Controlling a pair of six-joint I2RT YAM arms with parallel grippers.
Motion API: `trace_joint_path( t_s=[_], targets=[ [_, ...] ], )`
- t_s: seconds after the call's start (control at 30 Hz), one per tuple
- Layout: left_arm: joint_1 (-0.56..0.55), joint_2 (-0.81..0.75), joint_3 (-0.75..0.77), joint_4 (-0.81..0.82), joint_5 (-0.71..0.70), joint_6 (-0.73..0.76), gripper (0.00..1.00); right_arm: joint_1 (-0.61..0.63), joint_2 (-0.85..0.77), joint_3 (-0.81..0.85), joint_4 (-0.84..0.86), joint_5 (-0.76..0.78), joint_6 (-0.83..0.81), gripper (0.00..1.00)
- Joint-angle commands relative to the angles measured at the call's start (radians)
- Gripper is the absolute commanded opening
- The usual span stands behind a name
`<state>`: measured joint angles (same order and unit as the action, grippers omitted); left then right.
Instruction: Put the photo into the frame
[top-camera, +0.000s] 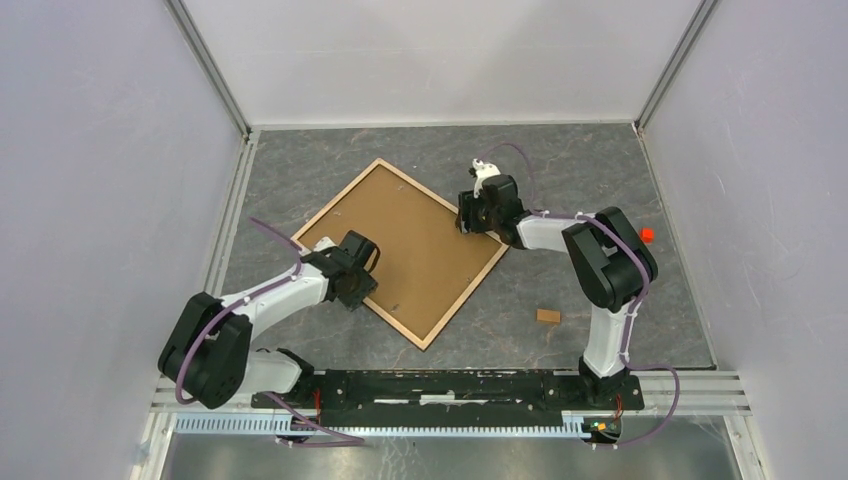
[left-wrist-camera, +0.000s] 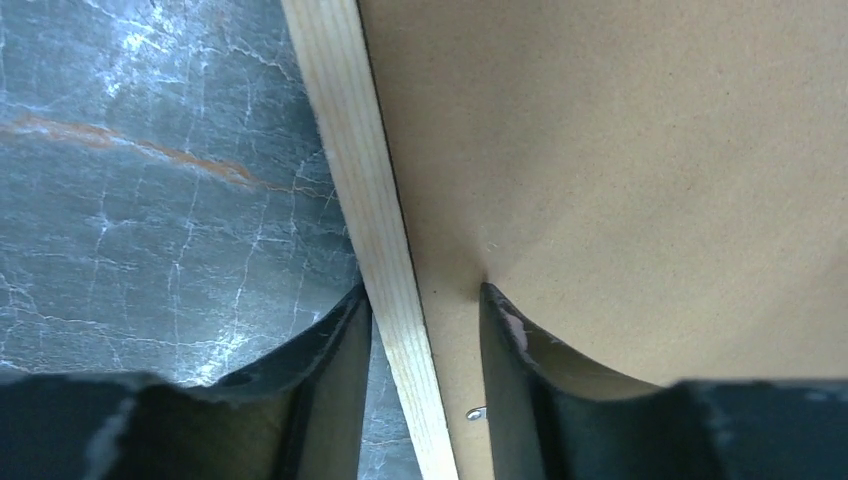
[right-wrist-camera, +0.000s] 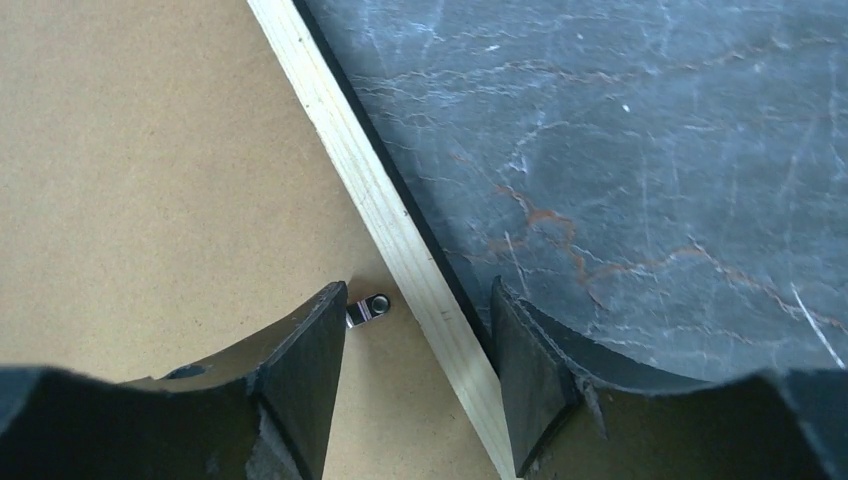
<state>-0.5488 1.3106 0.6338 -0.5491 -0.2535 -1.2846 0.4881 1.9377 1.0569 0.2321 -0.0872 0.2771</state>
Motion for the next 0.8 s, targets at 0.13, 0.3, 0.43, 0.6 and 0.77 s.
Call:
trace_joint_path(
  t_s=[0.13, 0.3, 0.43, 0.6, 0.77],
  targets=[
    [0.055, 0.070, 0.049, 0.036, -0.055, 0.092, 0.28, 0.091, -0.100, -0.084, -0.005, 0.048, 0.090, 0.62],
    [0.090, 0.087, 0.048, 0.014, -0.057, 0.162, 0.11, 0.096, -0.102, -0.046, -0.076, 0.147, 0.057, 0.71],
    [0.091, 0.059, 0.013, 0.030, -0.050, 0.160, 0.04, 0.119, -0.058, 0.032, -0.176, 0.266, 0.069, 0.71],
    [0.091, 0.046, -0.006, 0.030, -0.027, 0.137, 0.02, 0.159, -0.012, 0.108, -0.278, 0.313, 0.069, 0.65],
    [0.092, 0.036, -0.006, 0.020, -0.037, 0.132, 0.02, 0.168, 0.000, 0.136, -0.332, 0.307, 0.069, 0.55]
  ],
)
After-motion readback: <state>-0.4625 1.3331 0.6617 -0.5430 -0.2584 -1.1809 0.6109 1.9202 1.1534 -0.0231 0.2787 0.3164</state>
